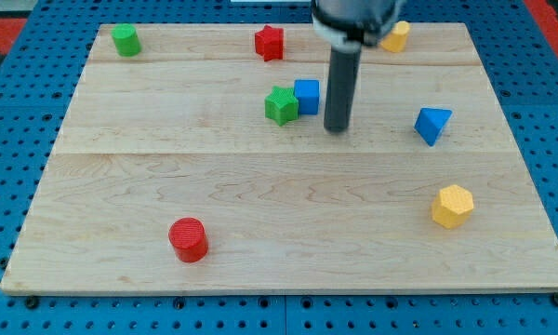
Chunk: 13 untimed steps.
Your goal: Move the yellow hexagon to the bottom left
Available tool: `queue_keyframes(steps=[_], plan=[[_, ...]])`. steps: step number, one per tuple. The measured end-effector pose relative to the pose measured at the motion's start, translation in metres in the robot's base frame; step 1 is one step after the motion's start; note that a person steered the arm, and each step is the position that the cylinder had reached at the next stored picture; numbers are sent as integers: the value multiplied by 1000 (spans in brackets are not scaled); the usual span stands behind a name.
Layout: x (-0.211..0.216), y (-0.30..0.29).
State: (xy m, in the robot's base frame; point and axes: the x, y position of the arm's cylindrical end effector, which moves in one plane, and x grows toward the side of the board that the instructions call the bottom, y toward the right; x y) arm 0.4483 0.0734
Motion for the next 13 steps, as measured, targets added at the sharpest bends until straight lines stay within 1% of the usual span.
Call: queue_keyframes(steps=[1,2,3,4,5,6,7,8,9,10,11,12,13], plan=[[12,67],[12,168],[74,170],[99,150],[93,100],[85,26],[84,28],[86,104],[47,42],[36,-68],[8,-155],[-5,-194],[-20,-248]])
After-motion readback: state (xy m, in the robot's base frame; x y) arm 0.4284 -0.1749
